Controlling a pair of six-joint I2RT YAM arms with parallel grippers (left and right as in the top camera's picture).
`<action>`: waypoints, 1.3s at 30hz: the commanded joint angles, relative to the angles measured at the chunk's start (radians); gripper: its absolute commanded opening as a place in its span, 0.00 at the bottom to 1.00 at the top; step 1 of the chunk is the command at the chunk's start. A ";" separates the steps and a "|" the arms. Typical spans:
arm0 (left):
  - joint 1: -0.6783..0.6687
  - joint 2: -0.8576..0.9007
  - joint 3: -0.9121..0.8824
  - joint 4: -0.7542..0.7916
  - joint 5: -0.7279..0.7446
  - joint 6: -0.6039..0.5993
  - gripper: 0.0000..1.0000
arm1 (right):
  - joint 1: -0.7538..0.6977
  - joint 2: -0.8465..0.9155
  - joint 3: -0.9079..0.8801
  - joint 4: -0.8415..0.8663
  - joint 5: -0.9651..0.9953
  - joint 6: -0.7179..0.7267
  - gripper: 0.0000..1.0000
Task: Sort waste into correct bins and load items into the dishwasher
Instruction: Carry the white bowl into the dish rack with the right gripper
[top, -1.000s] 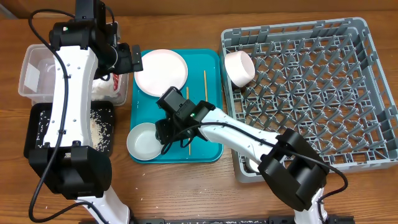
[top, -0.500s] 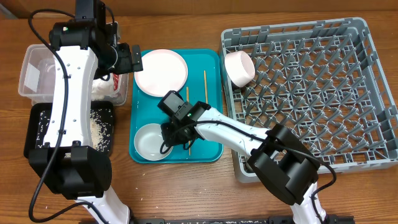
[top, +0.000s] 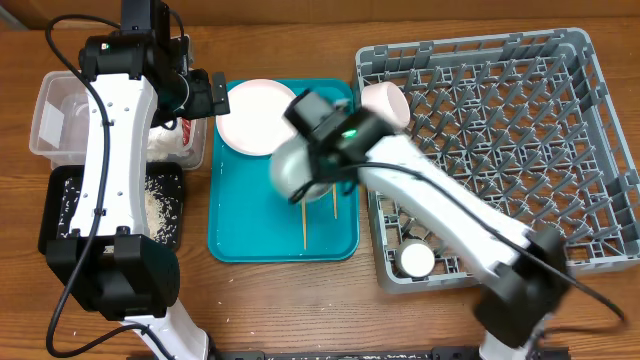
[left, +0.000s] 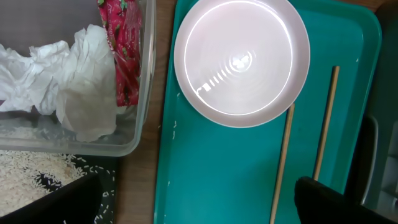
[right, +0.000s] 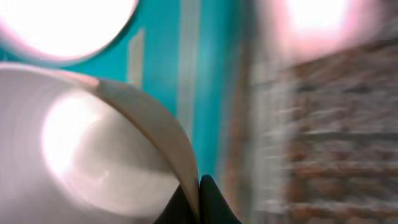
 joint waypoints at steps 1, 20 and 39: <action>0.002 -0.002 0.019 0.004 -0.006 0.005 1.00 | -0.015 -0.116 0.043 -0.090 0.443 0.021 0.04; 0.002 -0.002 0.019 0.004 -0.006 0.005 1.00 | -0.051 -0.074 0.004 -0.230 0.879 -0.148 0.04; 0.002 -0.002 0.019 0.004 -0.006 0.005 1.00 | -0.092 -0.059 -0.361 -0.021 0.975 -0.148 0.04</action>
